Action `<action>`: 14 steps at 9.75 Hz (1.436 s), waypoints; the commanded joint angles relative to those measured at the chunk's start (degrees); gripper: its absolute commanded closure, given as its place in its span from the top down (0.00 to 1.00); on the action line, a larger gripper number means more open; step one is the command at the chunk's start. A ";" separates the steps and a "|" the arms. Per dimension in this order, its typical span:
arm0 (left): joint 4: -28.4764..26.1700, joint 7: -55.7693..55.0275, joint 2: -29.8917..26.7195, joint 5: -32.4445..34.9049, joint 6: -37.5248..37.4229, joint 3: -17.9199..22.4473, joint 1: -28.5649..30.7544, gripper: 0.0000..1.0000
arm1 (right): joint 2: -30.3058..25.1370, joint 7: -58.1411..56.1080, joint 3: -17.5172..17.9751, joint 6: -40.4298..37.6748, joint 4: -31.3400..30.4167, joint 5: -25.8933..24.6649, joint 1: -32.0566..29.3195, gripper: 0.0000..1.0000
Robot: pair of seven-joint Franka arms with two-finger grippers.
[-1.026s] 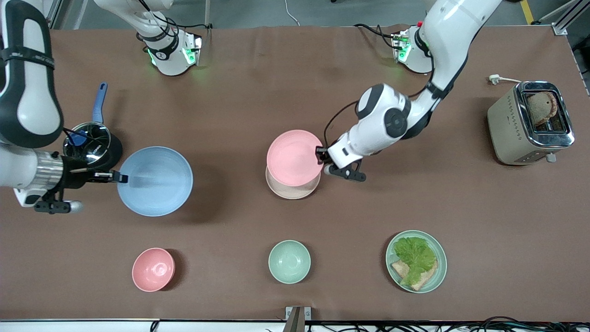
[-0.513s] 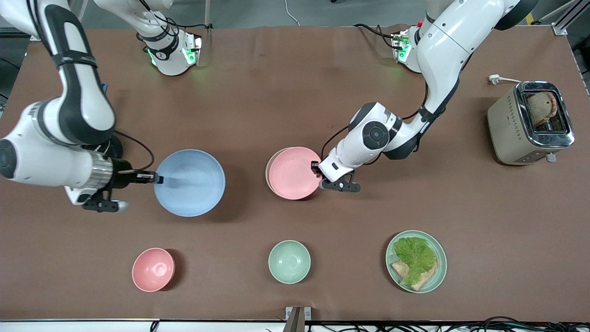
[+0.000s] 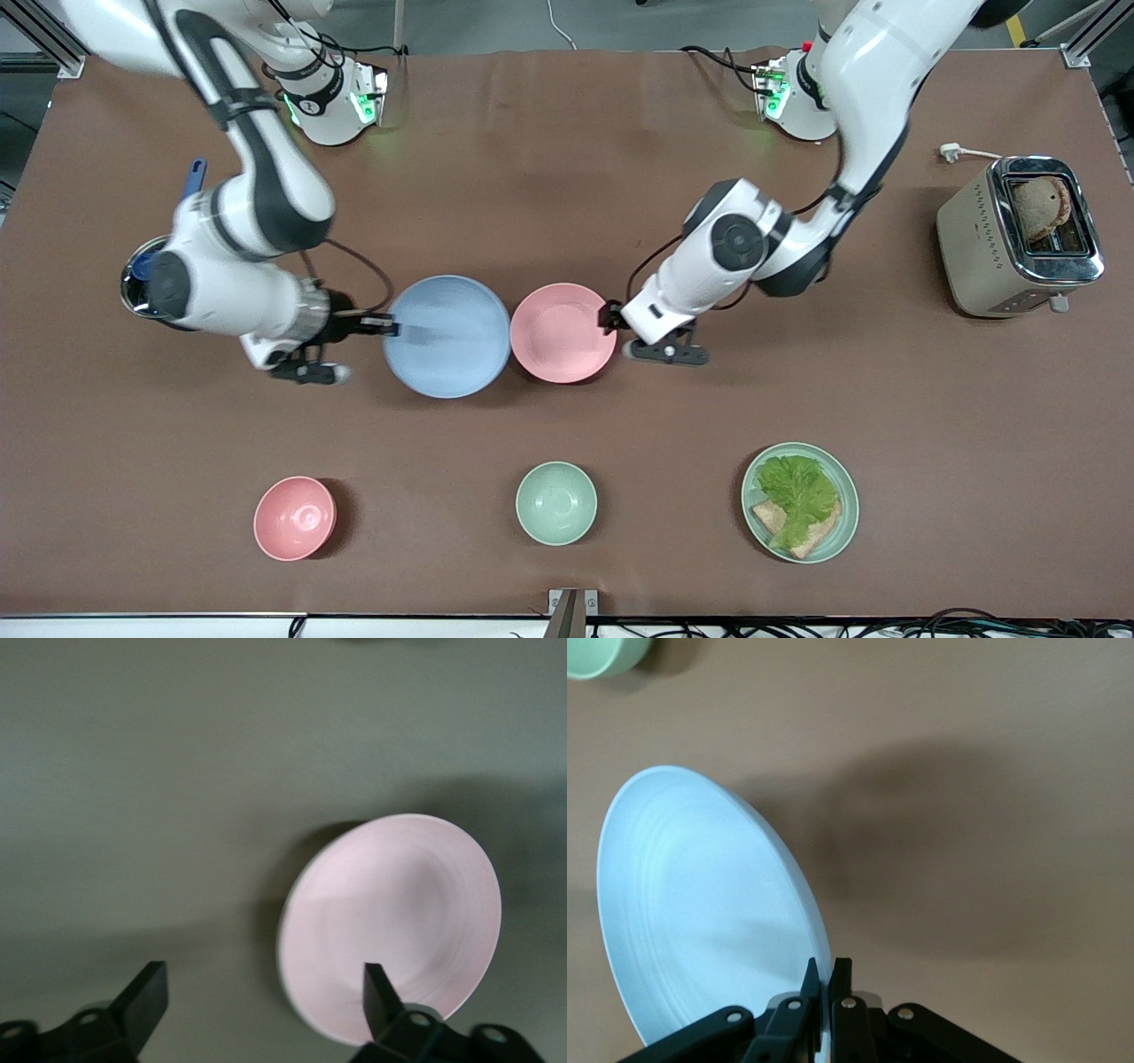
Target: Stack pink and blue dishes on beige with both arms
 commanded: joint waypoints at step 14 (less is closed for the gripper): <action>23.44 30.03 -27.37 -2.40 -52.11 27.43 5.22 1.00 | 10.65 9.14 9.22 34.58 -10.45 -0.54 5.38 0.31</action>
